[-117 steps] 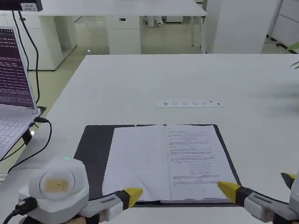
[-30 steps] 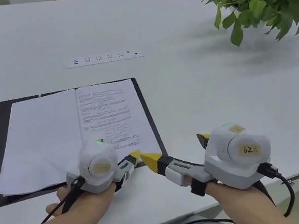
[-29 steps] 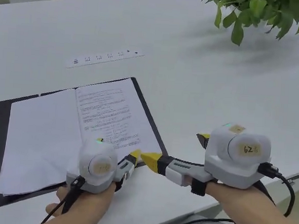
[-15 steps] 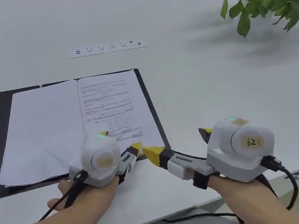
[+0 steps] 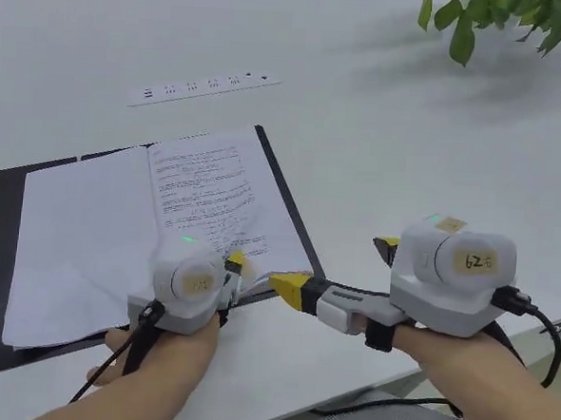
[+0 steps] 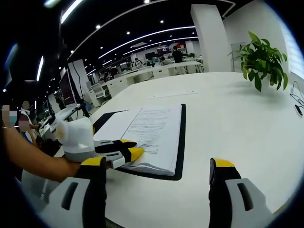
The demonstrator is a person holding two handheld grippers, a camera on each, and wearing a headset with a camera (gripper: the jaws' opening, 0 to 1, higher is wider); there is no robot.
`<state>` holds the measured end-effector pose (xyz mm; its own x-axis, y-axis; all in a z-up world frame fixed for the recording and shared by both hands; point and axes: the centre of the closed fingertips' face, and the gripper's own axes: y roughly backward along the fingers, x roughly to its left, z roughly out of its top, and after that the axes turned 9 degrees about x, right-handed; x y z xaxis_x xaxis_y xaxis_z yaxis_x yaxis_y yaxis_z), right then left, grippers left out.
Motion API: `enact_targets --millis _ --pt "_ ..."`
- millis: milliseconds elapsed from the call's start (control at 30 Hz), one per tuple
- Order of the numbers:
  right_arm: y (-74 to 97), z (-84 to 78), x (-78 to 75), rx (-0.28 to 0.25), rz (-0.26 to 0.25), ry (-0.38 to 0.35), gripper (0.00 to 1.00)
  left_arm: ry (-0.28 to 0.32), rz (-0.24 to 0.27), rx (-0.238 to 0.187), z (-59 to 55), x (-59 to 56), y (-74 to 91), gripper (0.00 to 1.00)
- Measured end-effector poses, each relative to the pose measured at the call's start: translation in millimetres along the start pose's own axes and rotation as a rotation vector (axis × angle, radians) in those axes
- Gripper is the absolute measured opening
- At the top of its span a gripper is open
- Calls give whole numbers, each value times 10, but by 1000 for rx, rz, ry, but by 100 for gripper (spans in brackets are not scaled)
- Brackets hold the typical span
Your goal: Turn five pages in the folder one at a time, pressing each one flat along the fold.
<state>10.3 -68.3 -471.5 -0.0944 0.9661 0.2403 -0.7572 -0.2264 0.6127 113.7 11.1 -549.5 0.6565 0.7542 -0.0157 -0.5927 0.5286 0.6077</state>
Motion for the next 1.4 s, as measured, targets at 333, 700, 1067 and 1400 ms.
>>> enact_targets --millis 333,700,1067,1400 --pt "-182 84 304 13 160 -322 61 24 -13 0 4 6 -3 16" --pt "-548 -155 448 86 223 -618 33 25 -19 -6 6 11 -6 16" --pt "-785 -231 417 91 203 -713 31 27 -24 -7 8 10 -4 16" --pt "-841 -304 173 51 131 -860 17 29 -27 -6 6 1 -3 16"
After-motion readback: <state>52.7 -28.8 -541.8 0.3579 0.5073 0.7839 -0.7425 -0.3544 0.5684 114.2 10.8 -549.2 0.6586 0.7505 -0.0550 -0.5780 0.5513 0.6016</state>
